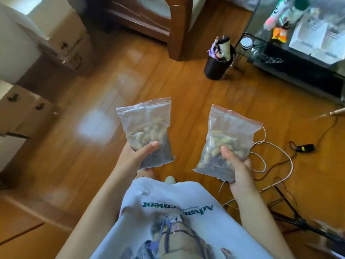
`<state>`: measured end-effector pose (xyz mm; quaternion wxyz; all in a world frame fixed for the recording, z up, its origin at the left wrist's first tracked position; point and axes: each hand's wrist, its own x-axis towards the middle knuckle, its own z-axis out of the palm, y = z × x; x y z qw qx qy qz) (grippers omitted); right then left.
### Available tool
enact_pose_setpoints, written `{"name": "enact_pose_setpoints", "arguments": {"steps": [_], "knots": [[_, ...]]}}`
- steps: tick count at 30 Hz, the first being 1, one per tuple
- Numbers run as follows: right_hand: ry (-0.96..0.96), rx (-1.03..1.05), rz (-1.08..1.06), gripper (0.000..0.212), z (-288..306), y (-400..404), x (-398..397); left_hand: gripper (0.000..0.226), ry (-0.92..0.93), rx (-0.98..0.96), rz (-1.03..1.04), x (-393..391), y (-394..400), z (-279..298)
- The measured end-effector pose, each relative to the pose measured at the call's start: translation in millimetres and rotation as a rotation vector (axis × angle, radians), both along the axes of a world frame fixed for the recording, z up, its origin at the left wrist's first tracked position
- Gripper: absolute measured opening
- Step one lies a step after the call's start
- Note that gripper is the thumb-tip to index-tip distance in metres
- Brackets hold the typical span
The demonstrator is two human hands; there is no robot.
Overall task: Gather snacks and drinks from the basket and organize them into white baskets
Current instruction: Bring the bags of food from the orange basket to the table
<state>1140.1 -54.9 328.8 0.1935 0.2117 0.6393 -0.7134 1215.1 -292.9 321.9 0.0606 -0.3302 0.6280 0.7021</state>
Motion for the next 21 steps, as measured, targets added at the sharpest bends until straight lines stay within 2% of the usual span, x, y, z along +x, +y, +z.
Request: {"name": "enact_pose_setpoints", "arguments": {"steps": [3, 6, 8, 11, 14, 18, 19, 21], "knots": [[-0.046, -0.006, -0.138, 0.045, -4.1, 29.9, -18.5, 0.07, -0.011, -0.012, -0.072, -39.0, 16.2, 0.2], [-0.042, -0.015, -0.239, 0.035, -7.6, 53.1, -41.8, 0.071, -0.019, -0.001, -0.14, -86.8, 33.3, -4.2], [-0.056, -0.01, -0.301, 0.03, -10.0, 67.8, -64.0, 0.057, -0.01, -0.01, -0.193, -125.1, 47.4, -7.5], [-0.069, -0.002, -0.363, 0.036, -15.1, 86.7, -107.4, 0.041, 0.013, -0.017, -0.268, -186.4, 66.9, -12.2], [-0.079, 0.02, -0.431, 0.045, -18.1, 104.9, -166.8, 0.04, 0.033, -0.009, -0.344, -261.2, 88.3, -15.7], [-0.045, 0.002, -0.498, 0.032, -9.5, 127.6, -241.0, 0.047, 0.042, 0.007, -0.453, -358.8, 120.4, -5.9], [-0.041, -0.003, -0.498, 0.037, -7.2, 135.0, -256.6, 0.043, 0.049, 0.01, -0.493, -382.9, 130.1, -2.4], [-0.048, 0.01, -0.509, 0.068, -5.2, 147.6, -279.8, 0.028, 0.066, 0.019, -0.592, -422.8, 148.7, 3.6]]}}
